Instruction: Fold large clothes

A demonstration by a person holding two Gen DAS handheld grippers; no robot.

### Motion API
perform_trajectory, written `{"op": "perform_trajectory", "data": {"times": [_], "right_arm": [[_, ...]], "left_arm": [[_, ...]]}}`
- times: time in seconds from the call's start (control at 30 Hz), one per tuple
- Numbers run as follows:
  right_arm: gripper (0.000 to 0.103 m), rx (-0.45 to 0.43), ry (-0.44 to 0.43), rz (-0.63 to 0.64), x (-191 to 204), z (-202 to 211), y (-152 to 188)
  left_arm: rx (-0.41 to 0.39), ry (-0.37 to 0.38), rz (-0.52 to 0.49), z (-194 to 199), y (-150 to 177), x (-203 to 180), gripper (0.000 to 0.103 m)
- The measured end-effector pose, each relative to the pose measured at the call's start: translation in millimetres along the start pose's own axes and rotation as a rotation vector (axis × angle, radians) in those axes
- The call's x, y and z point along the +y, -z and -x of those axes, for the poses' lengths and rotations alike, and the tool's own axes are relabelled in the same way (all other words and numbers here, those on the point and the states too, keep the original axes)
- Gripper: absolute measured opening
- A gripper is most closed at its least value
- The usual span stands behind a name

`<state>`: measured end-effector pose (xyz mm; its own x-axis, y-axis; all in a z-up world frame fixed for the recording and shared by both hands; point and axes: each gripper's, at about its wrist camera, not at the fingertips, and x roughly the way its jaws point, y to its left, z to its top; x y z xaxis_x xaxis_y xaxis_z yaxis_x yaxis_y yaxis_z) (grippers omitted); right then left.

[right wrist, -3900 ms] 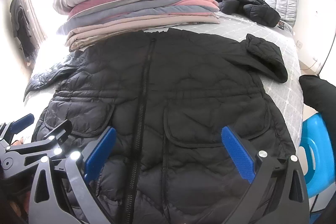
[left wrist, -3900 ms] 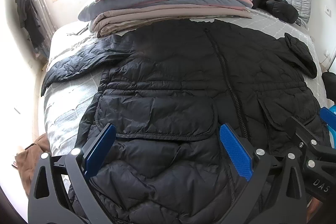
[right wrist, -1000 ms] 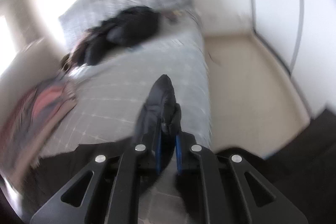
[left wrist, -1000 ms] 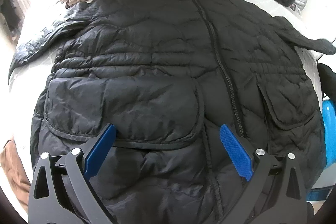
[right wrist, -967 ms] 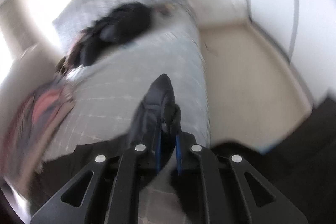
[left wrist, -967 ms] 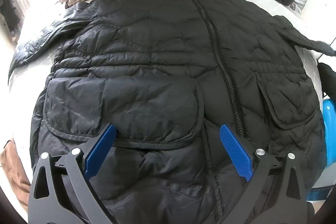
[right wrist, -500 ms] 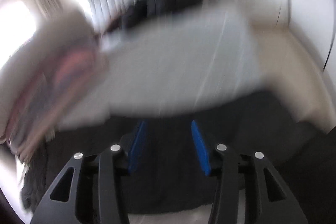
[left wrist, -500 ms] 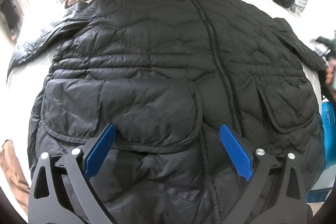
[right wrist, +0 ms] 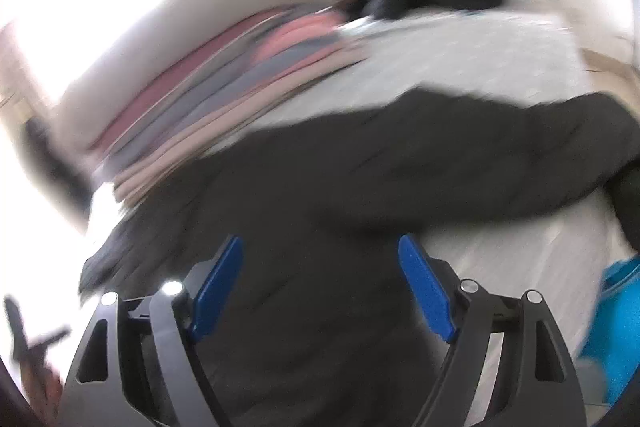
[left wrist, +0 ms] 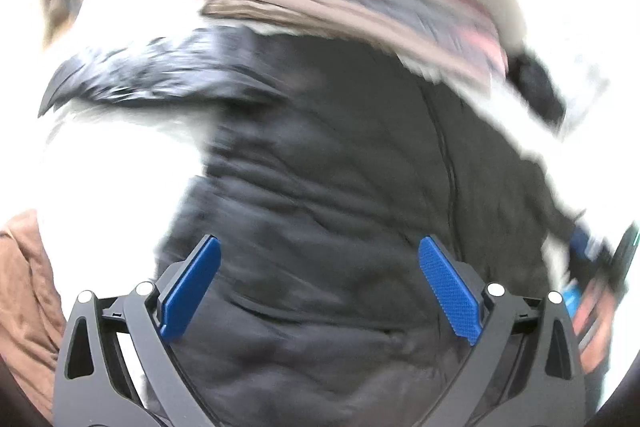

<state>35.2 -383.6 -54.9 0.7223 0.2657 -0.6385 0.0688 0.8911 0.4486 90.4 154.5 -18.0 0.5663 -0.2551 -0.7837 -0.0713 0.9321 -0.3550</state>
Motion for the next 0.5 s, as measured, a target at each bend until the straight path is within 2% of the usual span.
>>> {"op": "perform_trajectory", "data": {"times": [0.1,0.17,0.27,0.33,0.37,0.5], "right_arm": [[0.078,0.039,-0.064,-0.004,24.2,2.7,33.6],[0.078,0.024,-0.074,-0.017,28.4,9.5,47.2],[0.078,0.004,-0.077,-0.053,28.7,14.5,58.0],[0.078,-0.01,-0.054,-0.081,16.5,7.2,44.9],[0.078,-0.01,-0.046,-0.096,14.5,5.7,46.1],[0.078,0.019,-0.025,-0.133,3.7,-7.4,48.0]], "left_arm": [[-0.056,0.067,0.247,13.8,-31.2,100.7,0.096],[-0.089,0.085,0.408,14.2,-47.8,177.9,0.096],[-0.123,0.061,0.58,3.3,-60.9,271.9,0.096],[-0.133,0.066,0.678,-7.0,-61.3,313.6,0.096],[-0.141,0.103,0.741,-15.7,-61.4,335.6,0.096],[-0.166,0.153,0.818,-38.3,-66.5,367.1,0.096]]}}
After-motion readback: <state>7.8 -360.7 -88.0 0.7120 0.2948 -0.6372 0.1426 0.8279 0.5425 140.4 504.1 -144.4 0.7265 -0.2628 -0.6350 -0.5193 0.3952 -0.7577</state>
